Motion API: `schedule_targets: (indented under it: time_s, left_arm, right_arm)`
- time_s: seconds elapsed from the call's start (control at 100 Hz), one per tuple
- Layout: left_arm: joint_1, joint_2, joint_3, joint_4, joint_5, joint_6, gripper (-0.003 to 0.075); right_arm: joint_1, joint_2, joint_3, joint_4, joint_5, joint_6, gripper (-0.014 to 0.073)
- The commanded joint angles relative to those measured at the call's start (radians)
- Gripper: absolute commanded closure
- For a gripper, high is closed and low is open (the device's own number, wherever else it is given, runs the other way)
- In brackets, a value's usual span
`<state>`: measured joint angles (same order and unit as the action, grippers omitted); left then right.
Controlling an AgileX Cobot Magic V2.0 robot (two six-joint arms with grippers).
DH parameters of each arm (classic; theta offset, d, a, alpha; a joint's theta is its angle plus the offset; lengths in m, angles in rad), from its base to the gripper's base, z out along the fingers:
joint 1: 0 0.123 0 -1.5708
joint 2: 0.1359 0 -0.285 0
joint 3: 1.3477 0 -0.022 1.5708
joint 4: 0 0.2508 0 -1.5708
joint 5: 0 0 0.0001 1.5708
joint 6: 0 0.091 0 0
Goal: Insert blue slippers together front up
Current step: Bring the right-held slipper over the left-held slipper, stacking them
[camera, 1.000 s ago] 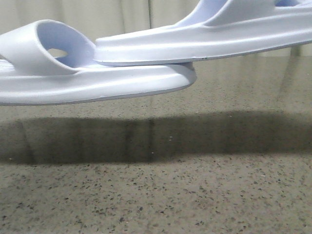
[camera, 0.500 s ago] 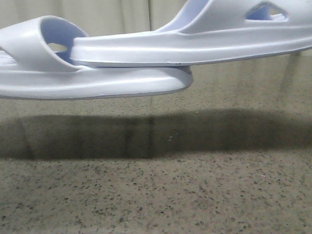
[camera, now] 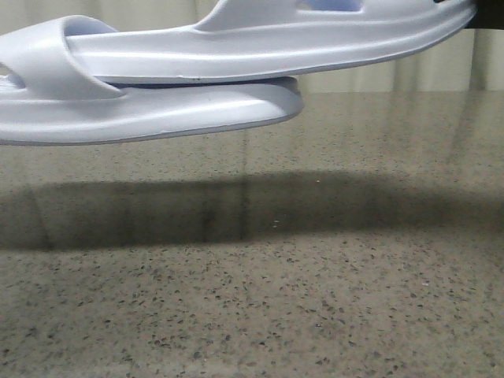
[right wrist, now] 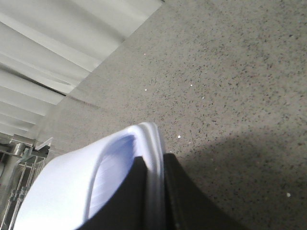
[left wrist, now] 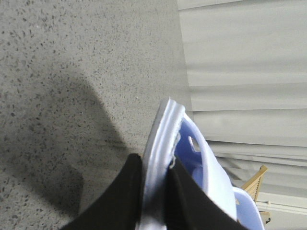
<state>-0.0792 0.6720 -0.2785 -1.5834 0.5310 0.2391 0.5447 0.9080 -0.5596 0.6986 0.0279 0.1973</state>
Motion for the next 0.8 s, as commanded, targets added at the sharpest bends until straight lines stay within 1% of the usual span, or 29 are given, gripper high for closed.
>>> schedule_targets:
  time_s: [0.0, 0.32, 0.58, 0.79]
  left_arm:
    - [-0.006, 0.006, -0.032, -0.08, 0.105, 0.0, 0.0694]
    - [-0.006, 0.006, -0.032, -0.095, 0.184, 0.006, 0.0694]
    - [-0.006, 0.006, -0.032, -0.19, 0.237, 0.074, 0.0694]
    - [-0.006, 0.006, -0.033, -0.222, 0.291, 0.097, 0.0694]
  right_arm:
    - [0.033, 0.017, -0.039, 0.007, -0.035, -0.013, 0.0687]
    - [0.09, 0.066, -0.042, 0.007, -0.079, -0.013, 0.0687]
    - [0.129, 0.101, -0.076, -0.007, -0.095, -0.013, 0.0687]
    - [0.161, 0.12, -0.099, -0.033, -0.11, -0.013, 0.0687]
